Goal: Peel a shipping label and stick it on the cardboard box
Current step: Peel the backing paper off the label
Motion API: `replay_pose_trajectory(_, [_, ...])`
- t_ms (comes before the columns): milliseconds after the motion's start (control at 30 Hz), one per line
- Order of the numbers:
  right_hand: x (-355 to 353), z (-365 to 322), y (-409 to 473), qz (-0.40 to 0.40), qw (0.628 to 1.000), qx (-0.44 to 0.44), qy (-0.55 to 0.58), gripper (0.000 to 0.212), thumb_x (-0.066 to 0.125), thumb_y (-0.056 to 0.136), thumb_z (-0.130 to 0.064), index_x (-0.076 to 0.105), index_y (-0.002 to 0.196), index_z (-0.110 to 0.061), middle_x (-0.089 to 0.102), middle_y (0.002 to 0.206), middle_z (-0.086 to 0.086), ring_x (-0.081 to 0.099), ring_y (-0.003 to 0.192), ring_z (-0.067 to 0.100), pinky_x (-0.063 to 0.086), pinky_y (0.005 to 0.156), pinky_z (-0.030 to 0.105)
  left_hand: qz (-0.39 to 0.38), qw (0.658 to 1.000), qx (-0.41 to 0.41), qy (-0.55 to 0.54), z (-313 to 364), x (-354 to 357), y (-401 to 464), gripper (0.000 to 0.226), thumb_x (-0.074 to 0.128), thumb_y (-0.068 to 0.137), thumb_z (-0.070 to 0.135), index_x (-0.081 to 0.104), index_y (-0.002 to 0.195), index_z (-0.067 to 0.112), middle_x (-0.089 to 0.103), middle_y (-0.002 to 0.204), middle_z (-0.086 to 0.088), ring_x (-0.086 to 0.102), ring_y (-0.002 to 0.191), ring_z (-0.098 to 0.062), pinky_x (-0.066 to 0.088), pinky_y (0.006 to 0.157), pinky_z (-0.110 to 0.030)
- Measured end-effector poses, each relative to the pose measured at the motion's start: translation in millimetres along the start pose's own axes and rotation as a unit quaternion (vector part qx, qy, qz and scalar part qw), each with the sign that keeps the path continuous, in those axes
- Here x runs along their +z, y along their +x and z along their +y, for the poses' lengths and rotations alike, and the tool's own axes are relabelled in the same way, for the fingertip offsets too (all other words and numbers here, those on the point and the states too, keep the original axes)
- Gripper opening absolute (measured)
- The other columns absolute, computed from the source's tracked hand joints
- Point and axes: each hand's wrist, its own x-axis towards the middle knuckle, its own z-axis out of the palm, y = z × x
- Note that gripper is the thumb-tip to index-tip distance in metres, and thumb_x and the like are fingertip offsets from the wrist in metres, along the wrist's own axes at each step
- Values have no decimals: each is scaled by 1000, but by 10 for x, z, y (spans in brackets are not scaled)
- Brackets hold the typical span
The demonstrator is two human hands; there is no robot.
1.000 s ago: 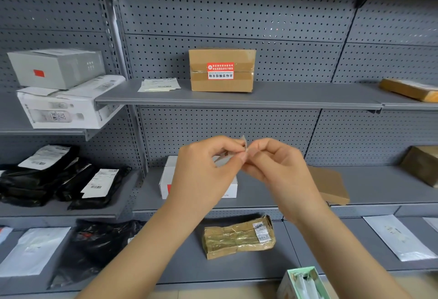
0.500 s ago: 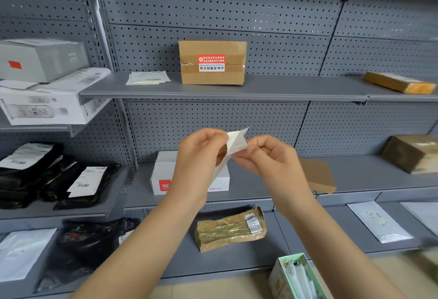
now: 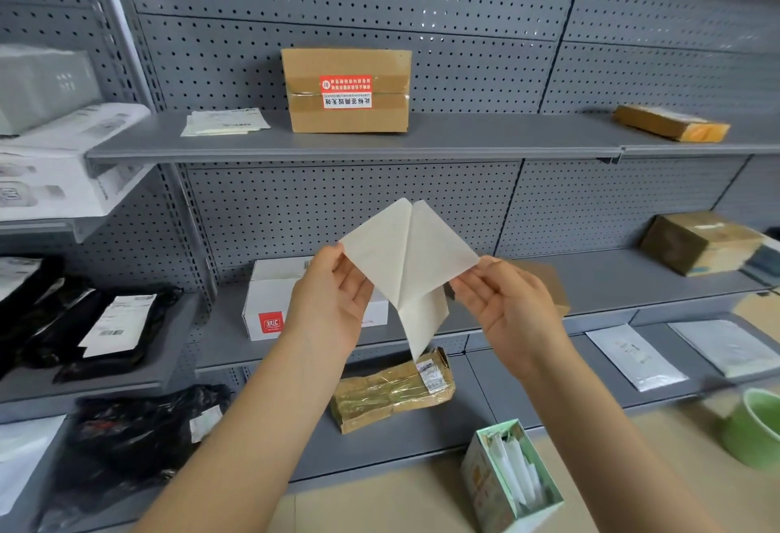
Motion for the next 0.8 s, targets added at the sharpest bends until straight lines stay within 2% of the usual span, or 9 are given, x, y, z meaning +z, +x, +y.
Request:
replay_pose_trajectory(233, [-287, -42, -9, 54, 998, -18, 28, 21, 46, 93, -3, 59, 76, -3, 73, 75, 9, 73, 77, 17, 57, 83, 31, 8, 999, -5, -44, -83, -17, 125, 11, 48, 92, 12, 58, 89, 10, 67, 91, -1, 66, 82, -11, 54, 68, -25])
replay_pose_trajectory(400, [-485, -134, -56, 105, 993, -17, 52, 25, 42, 94, -3, 58, 75, -3, 75, 67, 5, 73, 68, 12, 59, 74, 25, 12, 998, -14, -58, -146, -7, 207, 11, 50, 92, 10, 59, 87, 8, 67, 92, -2, 67, 84, -12, 56, 75, -27])
replay_pose_trajectory(567, [-745, -186, -50, 149, 985, -30, 81, 22, 44, 92, -1, 57, 74, -1, 69, 61, 6, 71, 61, 13, 60, 68, 26, 31, 997, -17, -71, -193, -3, 333, 11, 49, 92, 8, 59, 87, 7, 68, 91, -3, 68, 84, -13, 56, 81, -29])
replay_pose_trajectory(667, [-901, -215, -53, 166, 982, -36, 84, 33, 46, 90, 1, 65, 62, -2, 68, 63, 8, 71, 62, 15, 60, 68, 26, 36, 996, -22, -78, -230, 4, 397, 13, 49, 92, 8, 59, 85, 7, 70, 84, -2, 69, 82, -12, 57, 74, -29])
replay_pose_trajectory(733, [-986, -236, -70, 176, 980, -43, 77, 46, 47, 90, 1, 70, 51, -6, 69, 61, 7, 71, 62, 14, 60, 69, 26, 34, 995, -26, -85, -248, 2, 439, 13, 49, 92, 9, 59, 83, 8, 73, 72, -1, 72, 74, -12, 58, 68, -29])
replay_pose_trajectory(800, [-1074, -255, -84, 188, 977, -55, 84, 43, 46, 90, 0, 68, 54, -5, 68, 61, 7, 70, 61, 14, 60, 66, 25, 36, 995, -28, -92, -265, 7, 477, 16, 49, 92, 9, 58, 79, 9, 73, 60, 1, 72, 62, -9, 58, 65, -28])
